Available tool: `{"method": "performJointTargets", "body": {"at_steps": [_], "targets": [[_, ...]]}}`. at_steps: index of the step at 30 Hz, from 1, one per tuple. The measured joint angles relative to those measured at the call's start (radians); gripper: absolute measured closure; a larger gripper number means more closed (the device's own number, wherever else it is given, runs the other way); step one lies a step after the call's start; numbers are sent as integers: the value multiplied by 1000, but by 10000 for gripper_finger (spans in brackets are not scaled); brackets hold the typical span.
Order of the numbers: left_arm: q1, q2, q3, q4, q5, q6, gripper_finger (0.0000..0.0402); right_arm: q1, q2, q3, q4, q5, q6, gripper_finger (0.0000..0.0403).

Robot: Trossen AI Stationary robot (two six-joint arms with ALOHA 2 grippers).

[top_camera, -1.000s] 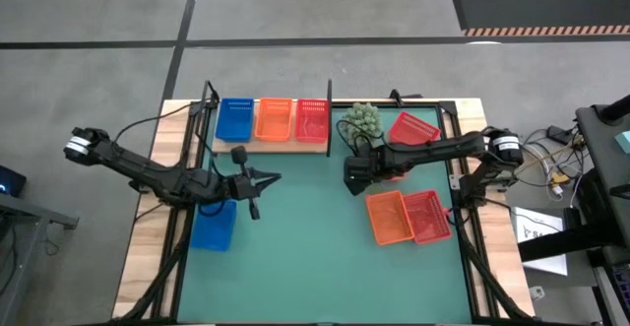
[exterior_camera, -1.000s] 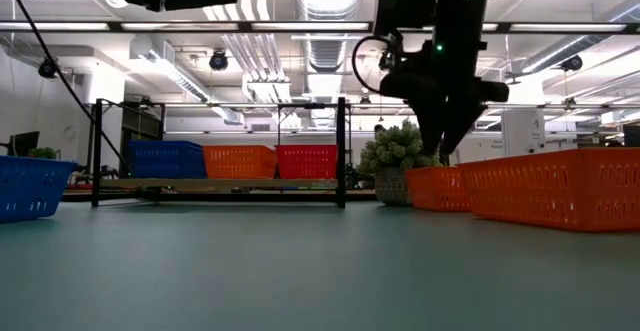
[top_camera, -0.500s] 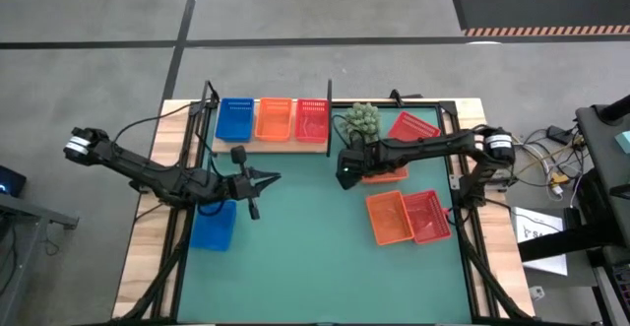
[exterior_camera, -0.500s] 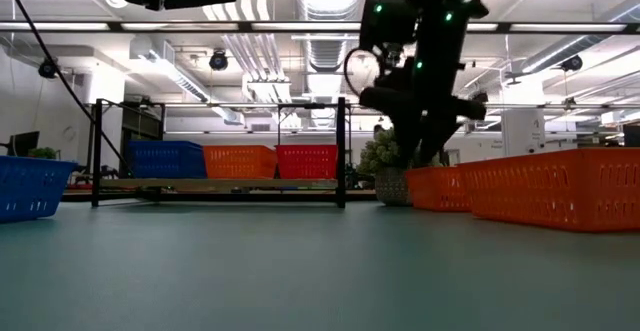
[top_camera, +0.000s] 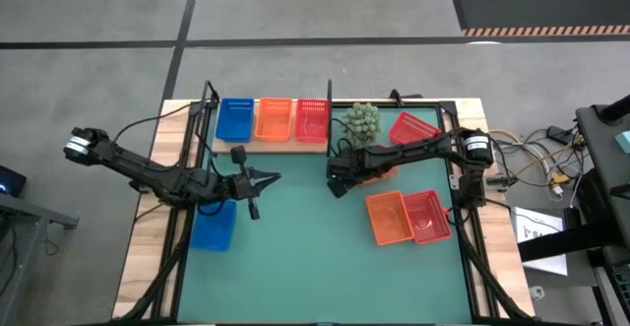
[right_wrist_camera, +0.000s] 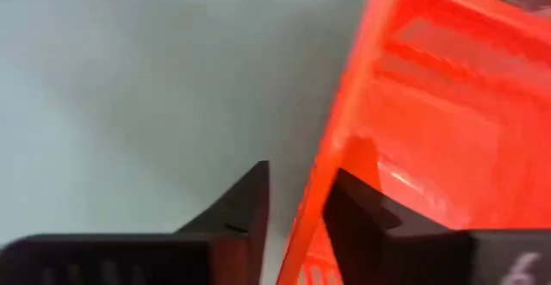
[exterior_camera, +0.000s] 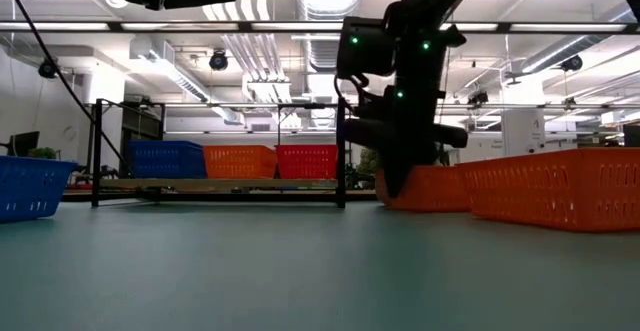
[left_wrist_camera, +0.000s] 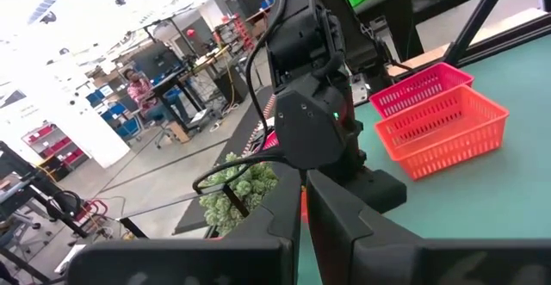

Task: Stack baskets on shelf by color
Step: Stack the top orange bin on the orange bin on the shelf

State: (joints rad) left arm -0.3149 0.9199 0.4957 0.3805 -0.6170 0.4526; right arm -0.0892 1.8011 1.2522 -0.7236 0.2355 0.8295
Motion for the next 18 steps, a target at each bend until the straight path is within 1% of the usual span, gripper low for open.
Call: {"method": "performJointTargets", "body": {"at_steps": [3,4,5,8,13,14,18], "targets": [[0,0,0,0,0,0,395,7,-3,19,-7,-28,-6,369],[0,0,0,0,0,0,395,13,-5,26,-12,-50,-17,382],[0,0,0,0,0,0,395,19,-9,36,-19,-78,-28,387],[0,0,0,0,0,0,395,47,-20,83,-35,-188,-94,389],[0,-3,0,-5,0,0,395,142,-23,195,-26,-389,-371,390],[0,-7,-2,-8,0,0,395,166,-22,220,-25,-404,-425,391],[-2,-45,-18,-13,6,0,395,245,-17,338,-13,-394,-600,391]]}}
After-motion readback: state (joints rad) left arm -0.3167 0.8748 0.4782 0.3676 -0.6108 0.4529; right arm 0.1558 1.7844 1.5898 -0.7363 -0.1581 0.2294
